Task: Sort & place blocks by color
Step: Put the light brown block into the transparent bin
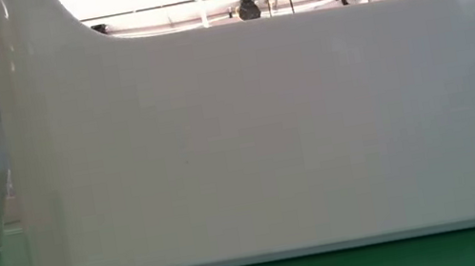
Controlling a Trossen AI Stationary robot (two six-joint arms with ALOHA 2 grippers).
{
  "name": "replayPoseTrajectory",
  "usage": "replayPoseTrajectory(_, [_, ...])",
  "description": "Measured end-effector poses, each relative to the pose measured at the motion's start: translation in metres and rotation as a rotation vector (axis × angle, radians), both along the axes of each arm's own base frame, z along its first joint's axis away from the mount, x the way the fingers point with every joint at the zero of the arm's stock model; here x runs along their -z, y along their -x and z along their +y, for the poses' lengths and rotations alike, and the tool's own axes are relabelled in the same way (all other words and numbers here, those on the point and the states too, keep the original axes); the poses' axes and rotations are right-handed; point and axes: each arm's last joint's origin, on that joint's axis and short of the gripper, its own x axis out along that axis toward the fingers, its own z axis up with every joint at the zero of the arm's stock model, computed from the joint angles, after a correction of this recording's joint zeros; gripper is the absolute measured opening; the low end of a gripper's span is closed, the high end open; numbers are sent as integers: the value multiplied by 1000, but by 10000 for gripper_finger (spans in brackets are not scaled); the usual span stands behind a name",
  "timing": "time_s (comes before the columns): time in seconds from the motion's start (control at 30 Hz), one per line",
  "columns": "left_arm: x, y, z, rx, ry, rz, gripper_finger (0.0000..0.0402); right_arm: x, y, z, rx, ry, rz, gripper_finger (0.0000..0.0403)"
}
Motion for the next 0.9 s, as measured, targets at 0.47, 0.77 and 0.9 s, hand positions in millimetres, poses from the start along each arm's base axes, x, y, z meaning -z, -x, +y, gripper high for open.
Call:
replayPoseTrajectory(0.47, [-23, 5, 40, 88, -201, -45, 255, 38, -24, 8, 104, 15, 166, 224])
replayPoseTrajectory(0.77, [-30, 3, 61, 168, -387, -31, 255, 48, -27, 7, 81, 61, 226, 170])
replayPoseTrajectory(0.9, [-31, 0, 68, 210, -473, -26, 255, 49, -25, 6, 65, 90, 244, 112])
